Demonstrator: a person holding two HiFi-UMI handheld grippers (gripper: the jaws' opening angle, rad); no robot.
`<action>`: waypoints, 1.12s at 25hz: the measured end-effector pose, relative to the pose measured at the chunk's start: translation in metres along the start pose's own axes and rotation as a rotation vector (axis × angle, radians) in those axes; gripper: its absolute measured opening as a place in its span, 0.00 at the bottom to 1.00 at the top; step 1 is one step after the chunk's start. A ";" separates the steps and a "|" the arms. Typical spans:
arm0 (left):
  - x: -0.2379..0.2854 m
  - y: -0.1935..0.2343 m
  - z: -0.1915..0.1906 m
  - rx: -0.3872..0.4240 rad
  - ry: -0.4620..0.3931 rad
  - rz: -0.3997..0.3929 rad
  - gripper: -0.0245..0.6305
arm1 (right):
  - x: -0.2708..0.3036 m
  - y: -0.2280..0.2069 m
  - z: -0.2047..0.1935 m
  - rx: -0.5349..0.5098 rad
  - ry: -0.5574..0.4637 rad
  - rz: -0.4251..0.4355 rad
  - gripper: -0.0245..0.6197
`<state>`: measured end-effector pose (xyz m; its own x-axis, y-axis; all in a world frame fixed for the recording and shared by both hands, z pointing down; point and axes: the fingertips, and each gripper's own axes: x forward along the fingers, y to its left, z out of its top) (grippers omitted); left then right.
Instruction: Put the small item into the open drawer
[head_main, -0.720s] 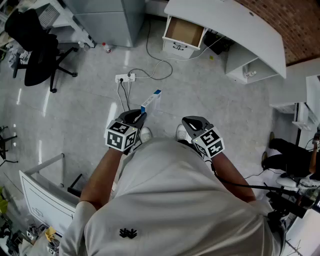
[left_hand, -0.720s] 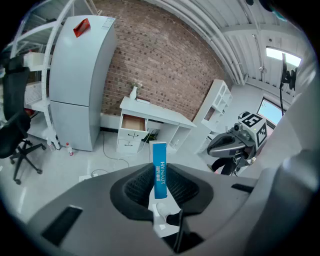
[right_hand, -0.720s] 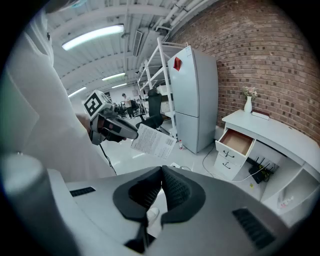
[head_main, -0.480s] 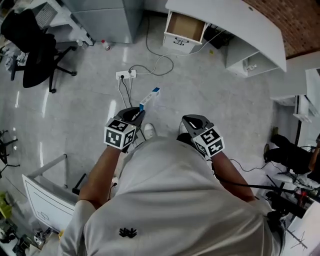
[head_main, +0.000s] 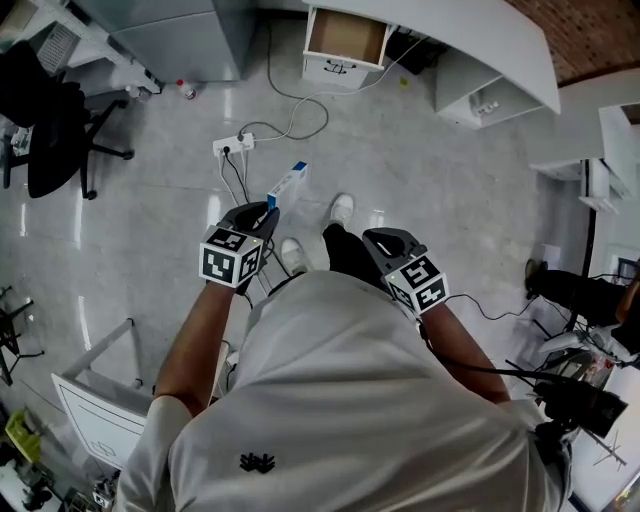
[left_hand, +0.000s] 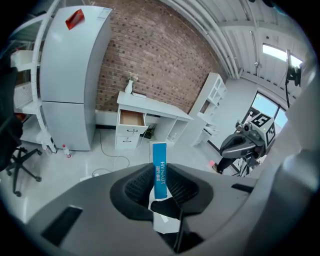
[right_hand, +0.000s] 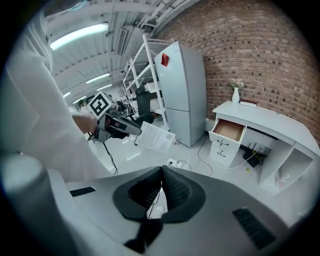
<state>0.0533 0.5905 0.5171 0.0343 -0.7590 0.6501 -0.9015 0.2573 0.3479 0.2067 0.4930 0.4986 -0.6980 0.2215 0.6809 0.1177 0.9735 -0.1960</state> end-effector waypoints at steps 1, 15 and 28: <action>0.006 0.000 0.008 0.007 0.004 0.000 0.17 | 0.001 -0.007 0.004 0.007 -0.006 0.008 0.08; 0.146 0.002 0.187 0.111 0.085 0.055 0.17 | 0.000 -0.212 0.089 0.026 -0.095 0.048 0.19; 0.283 0.017 0.307 0.215 0.204 0.055 0.17 | -0.035 -0.340 0.078 0.183 -0.117 -0.047 0.16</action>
<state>-0.0846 0.1966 0.5001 0.0493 -0.6059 0.7940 -0.9743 0.1458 0.1717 0.1358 0.1500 0.4863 -0.7783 0.1574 0.6078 -0.0398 0.9538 -0.2979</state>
